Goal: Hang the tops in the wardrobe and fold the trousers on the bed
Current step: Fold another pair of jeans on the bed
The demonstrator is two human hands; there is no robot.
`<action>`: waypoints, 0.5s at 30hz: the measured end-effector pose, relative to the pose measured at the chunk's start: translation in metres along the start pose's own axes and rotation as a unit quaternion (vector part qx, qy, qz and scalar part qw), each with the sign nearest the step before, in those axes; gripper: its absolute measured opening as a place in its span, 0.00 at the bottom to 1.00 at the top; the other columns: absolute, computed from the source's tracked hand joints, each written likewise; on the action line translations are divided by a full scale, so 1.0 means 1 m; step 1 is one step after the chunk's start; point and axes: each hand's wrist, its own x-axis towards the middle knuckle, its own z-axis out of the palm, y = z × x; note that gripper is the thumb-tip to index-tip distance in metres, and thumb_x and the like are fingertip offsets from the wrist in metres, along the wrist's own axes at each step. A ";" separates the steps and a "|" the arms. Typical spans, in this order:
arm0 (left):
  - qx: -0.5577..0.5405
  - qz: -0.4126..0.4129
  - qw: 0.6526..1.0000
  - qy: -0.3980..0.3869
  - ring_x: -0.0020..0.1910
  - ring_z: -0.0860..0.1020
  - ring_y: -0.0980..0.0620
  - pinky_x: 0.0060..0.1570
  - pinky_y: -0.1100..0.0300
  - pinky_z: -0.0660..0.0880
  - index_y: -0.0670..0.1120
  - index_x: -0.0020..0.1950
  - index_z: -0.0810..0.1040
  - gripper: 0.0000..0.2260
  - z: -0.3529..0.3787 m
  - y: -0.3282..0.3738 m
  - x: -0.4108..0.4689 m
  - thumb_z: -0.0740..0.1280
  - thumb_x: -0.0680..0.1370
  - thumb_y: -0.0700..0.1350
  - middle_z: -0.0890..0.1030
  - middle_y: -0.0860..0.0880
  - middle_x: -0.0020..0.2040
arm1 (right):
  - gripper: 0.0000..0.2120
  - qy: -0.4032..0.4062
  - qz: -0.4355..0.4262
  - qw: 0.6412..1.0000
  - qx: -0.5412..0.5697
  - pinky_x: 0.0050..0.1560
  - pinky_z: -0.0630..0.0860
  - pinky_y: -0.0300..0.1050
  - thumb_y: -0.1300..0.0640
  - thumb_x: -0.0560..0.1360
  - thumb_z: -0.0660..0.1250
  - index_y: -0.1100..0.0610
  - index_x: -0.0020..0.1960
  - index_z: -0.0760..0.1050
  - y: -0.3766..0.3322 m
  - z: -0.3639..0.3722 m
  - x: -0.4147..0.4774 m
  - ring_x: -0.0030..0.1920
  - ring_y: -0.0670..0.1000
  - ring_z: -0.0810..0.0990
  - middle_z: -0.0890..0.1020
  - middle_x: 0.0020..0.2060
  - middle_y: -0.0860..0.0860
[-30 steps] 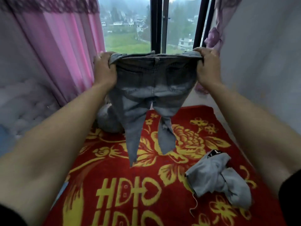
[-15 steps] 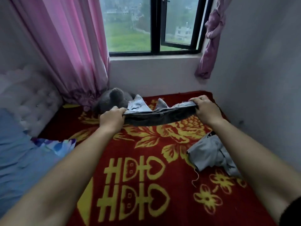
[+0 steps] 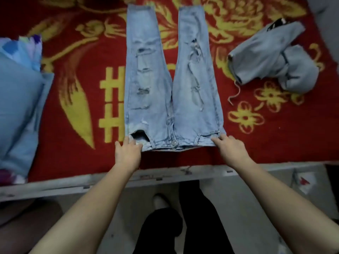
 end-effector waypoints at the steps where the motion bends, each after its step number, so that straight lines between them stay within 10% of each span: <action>1: 0.001 -0.001 1.000 -0.003 0.77 0.55 0.43 0.69 0.38 0.60 0.54 0.68 0.71 0.17 0.012 0.003 -0.001 0.58 0.81 0.42 0.65 0.44 0.75 | 0.23 -0.003 -0.001 1.000 -0.015 0.47 0.73 0.48 0.61 0.79 0.59 0.48 0.73 0.64 -0.003 0.012 -0.003 0.58 0.57 0.76 0.73 0.62 0.52; 10: -0.005 0.009 1.000 0.029 0.78 0.54 0.41 0.71 0.44 0.61 0.42 0.74 0.63 0.21 0.062 0.024 0.004 0.56 0.80 0.39 0.64 0.41 0.76 | 0.13 0.031 0.056 0.997 0.043 0.39 0.69 0.50 0.60 0.79 0.62 0.55 0.63 0.70 -0.021 0.059 -0.003 0.52 0.61 0.75 0.72 0.58 0.57; 15: -0.084 0.006 0.986 -0.147 0.79 0.46 0.43 0.72 0.38 0.58 0.45 0.80 0.51 0.28 0.110 0.037 -0.002 0.56 0.81 0.39 0.51 0.45 0.81 | 0.19 -0.113 0.033 0.988 0.096 0.53 0.76 0.55 0.58 0.79 0.63 0.56 0.69 0.68 -0.033 0.105 -0.011 0.57 0.63 0.73 0.69 0.62 0.59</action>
